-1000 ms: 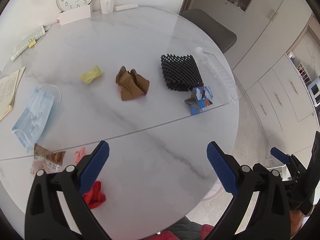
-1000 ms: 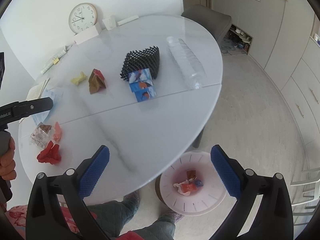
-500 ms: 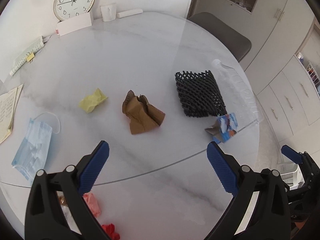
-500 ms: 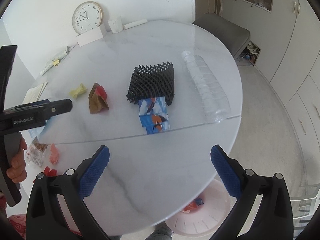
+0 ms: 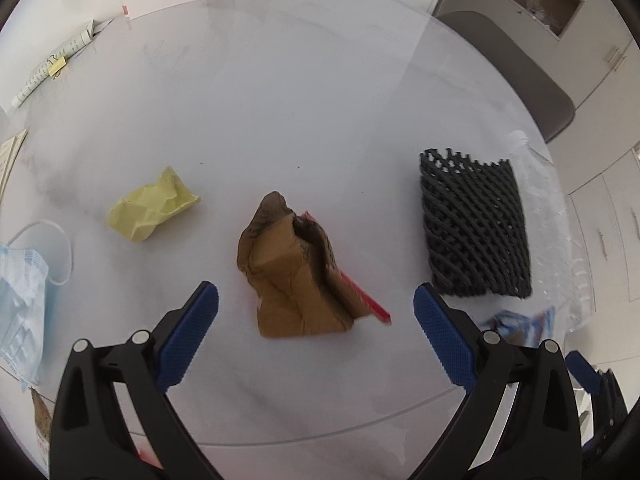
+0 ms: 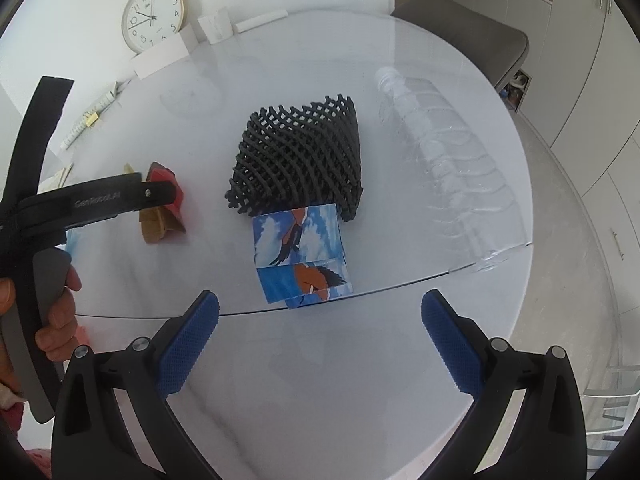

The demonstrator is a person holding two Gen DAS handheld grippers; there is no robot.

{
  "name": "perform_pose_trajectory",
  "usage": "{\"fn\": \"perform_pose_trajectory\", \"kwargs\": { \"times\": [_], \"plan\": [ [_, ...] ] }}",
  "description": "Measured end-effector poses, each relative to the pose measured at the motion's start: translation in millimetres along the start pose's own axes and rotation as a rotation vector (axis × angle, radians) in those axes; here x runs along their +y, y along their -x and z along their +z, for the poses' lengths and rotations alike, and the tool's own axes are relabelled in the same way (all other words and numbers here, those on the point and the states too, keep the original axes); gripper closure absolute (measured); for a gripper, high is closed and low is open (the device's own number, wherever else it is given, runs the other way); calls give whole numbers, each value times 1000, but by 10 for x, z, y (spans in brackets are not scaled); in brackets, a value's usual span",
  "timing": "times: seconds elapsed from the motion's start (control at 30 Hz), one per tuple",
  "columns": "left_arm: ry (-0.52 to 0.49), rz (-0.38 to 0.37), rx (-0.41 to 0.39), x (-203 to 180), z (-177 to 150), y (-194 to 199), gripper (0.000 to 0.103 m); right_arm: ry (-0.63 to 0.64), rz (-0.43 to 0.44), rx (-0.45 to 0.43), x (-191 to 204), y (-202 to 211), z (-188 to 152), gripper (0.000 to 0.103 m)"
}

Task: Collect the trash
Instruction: 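Grasp the blue picture box with the right tool while the left grasps the brown bag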

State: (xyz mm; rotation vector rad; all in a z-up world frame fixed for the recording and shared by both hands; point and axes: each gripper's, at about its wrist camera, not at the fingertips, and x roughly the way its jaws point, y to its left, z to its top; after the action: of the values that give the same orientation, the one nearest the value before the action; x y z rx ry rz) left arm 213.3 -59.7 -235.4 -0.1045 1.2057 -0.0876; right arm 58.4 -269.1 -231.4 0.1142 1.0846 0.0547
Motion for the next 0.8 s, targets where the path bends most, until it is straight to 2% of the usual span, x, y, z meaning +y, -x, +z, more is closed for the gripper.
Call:
{"fn": "perform_pose_trajectory", "kwargs": {
  "times": [0.13,0.2,0.27,0.37,0.43,0.7,0.77,0.8],
  "plan": [
    [19,41,20,-16,76,-151,9,8,5,11,-3,-96,22,3],
    [17,51,37,-35,97,-216,13,10,15,16,-5,-138,33,3],
    [7,71,51,-54,108,-266,25,14,19,16,1,-168,55,3],
    [-2,81,62,-71,117,-315,35,22,18,17,4,-199,78,3],
    [-11,86,60,-63,112,-321,49,25,18,18,18,-233,105,3],
    [-9,64,57,87,112,-233,50,37,23,31,35,-333,173,3],
    [-15,64,50,116,112,-186,50,47,25,36,41,-360,196,11],
    [-20,65,45,124,103,-151,50,50,31,44,41,-390,207,18]
  ]
}}
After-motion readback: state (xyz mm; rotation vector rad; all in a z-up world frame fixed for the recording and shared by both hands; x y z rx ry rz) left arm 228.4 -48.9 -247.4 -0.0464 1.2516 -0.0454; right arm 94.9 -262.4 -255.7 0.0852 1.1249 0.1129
